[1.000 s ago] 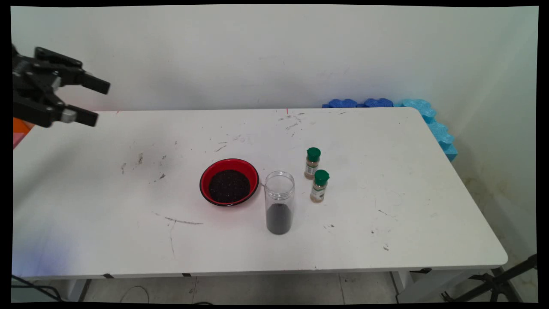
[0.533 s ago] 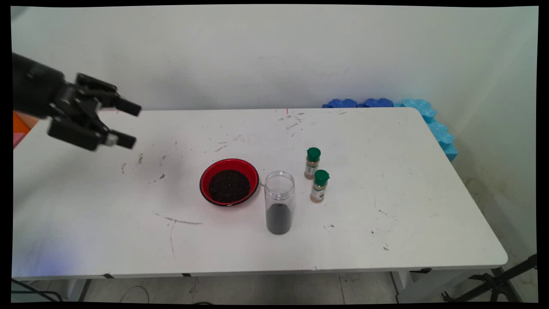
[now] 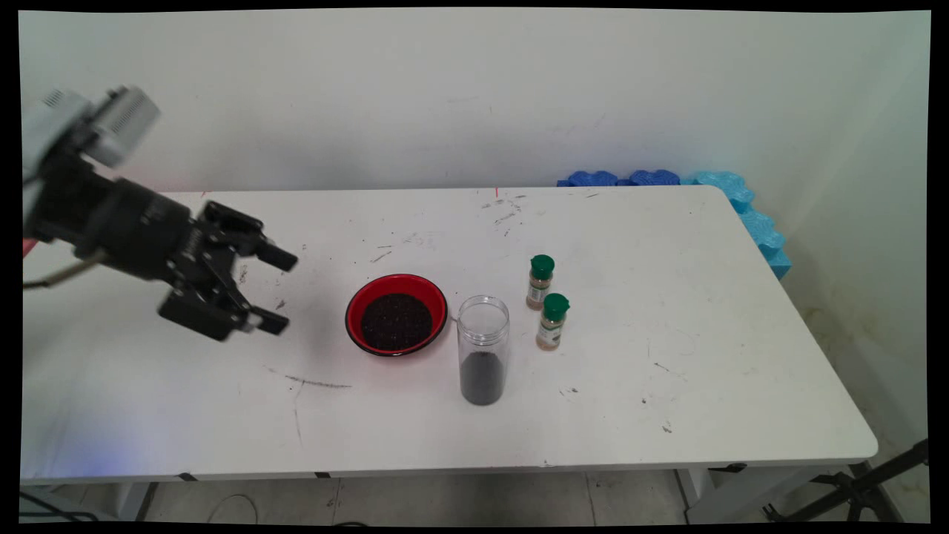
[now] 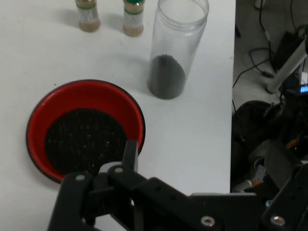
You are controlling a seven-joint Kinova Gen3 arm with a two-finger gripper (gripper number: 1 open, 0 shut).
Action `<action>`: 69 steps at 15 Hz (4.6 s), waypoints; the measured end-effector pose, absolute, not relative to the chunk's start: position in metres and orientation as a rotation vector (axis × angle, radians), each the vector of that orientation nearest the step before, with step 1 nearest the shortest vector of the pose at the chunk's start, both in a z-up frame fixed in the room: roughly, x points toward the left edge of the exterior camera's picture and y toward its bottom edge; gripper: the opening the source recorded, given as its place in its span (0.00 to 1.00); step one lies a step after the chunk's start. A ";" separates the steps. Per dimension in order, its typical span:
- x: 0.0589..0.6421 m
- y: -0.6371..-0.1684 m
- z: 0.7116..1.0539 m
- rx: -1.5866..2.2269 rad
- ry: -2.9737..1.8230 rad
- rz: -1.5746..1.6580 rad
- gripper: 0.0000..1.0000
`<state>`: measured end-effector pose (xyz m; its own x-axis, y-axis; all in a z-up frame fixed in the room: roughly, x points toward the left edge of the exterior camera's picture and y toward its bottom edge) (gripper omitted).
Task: Pick up the black seasoning powder from the table, then pour the black seasoning powder in the red bowl
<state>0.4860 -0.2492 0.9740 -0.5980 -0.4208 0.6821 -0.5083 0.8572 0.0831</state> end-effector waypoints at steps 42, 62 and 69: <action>0.353 -0.339 0.826 0.592 -2.125 0.110 1.00; 0.339 -0.349 0.812 0.556 -2.136 0.080 0.00; 0.342 -0.341 0.823 0.519 -2.140 0.054 0.00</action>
<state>0.3420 -0.3411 0.8232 -0.5024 -0.3446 0.7930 -0.3840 0.9107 0.1525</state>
